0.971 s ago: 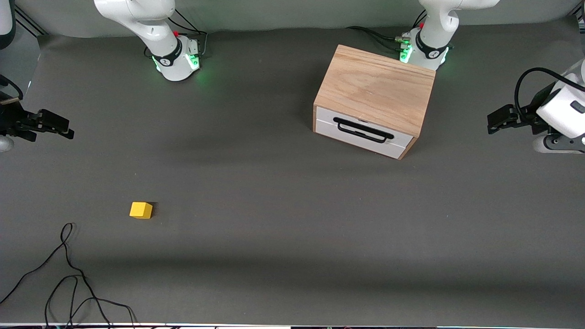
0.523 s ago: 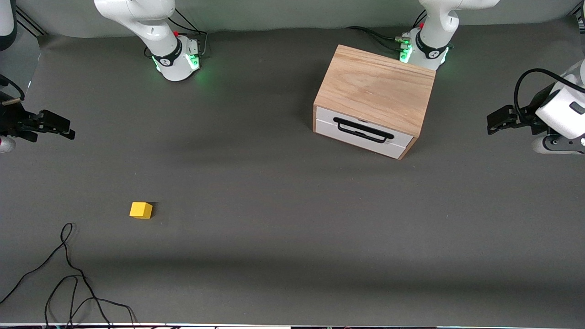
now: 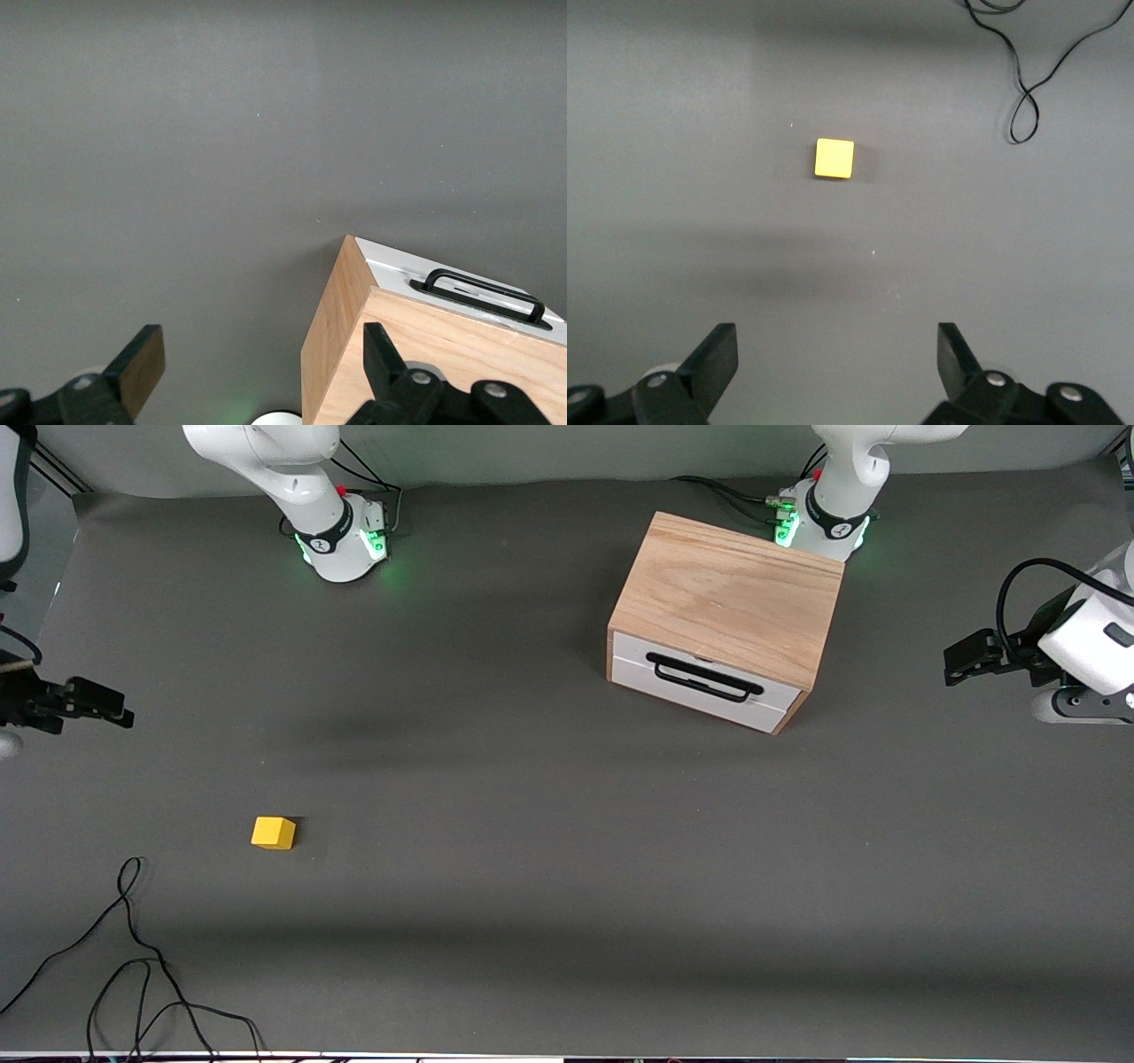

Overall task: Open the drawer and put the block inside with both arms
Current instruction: 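Reach the right gripper down to the yellow cube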

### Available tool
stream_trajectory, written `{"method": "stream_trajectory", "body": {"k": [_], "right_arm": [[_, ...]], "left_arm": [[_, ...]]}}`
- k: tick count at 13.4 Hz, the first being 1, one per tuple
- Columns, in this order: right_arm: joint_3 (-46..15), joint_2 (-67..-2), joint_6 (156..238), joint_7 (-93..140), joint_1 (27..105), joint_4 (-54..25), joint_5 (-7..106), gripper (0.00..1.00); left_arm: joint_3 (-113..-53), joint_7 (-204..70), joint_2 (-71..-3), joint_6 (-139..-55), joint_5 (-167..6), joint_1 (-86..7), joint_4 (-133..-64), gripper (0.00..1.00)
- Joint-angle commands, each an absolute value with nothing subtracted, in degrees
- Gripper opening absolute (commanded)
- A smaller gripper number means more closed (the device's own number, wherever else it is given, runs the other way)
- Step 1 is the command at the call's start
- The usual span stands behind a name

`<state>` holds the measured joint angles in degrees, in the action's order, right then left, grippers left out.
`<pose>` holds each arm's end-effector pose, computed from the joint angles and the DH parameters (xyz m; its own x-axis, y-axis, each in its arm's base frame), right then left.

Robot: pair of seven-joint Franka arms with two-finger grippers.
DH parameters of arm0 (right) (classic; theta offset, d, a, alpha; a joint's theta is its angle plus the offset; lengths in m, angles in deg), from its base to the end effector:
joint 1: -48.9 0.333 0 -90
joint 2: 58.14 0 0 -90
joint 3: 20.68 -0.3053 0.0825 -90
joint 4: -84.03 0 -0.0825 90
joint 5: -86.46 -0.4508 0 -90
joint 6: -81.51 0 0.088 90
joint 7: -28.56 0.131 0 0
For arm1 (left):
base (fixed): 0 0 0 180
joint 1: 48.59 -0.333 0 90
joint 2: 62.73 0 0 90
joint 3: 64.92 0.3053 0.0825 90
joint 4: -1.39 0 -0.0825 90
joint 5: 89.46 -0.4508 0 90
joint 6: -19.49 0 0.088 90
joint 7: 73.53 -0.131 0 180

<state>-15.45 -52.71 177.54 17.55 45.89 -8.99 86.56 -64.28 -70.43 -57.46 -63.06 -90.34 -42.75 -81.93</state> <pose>0.6449 -0.0918 0.5101 0.9979 0.0487 -0.0430 0.0488 -0.9988 0.0022 0.6301 -0.0555 0.5835 0.9940 -0.0341 -0.1042 -0.0366 -0.9991 -0.0220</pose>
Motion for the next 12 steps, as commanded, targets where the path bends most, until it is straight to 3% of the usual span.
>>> {"method": "stream_trajectory", "body": {"k": [1,4,8,12], "right_arm": [[-15.59,-49.44,179.68,16.35,46.17,-7.73,86.63,1.00],[-15.76,-45.75,185.72,17.05,46.62,-10.08,86.02,1.00],[-15.76,-44.52,199.96,19.32,46.88,-20.36,83.73,1.00],[-15.76,-39.95,209.20,19.69,46.62,-23.62,83.65,1.00]], "left_arm": [[-64.13,-71.33,-56.93,-62.87,-90.51,-42.61,-80.70,1.00],[-64.13,-71.42,-56.67,-62.08,-90.60,-42.87,-80.87,1.00],[-64.04,-71.33,-56.67,-62.16,-90.51,-42.87,-80.61,1.00],[-64.04,-72.03,-56.49,-61.90,-90.86,-42.96,-81.14,1.00]]}}
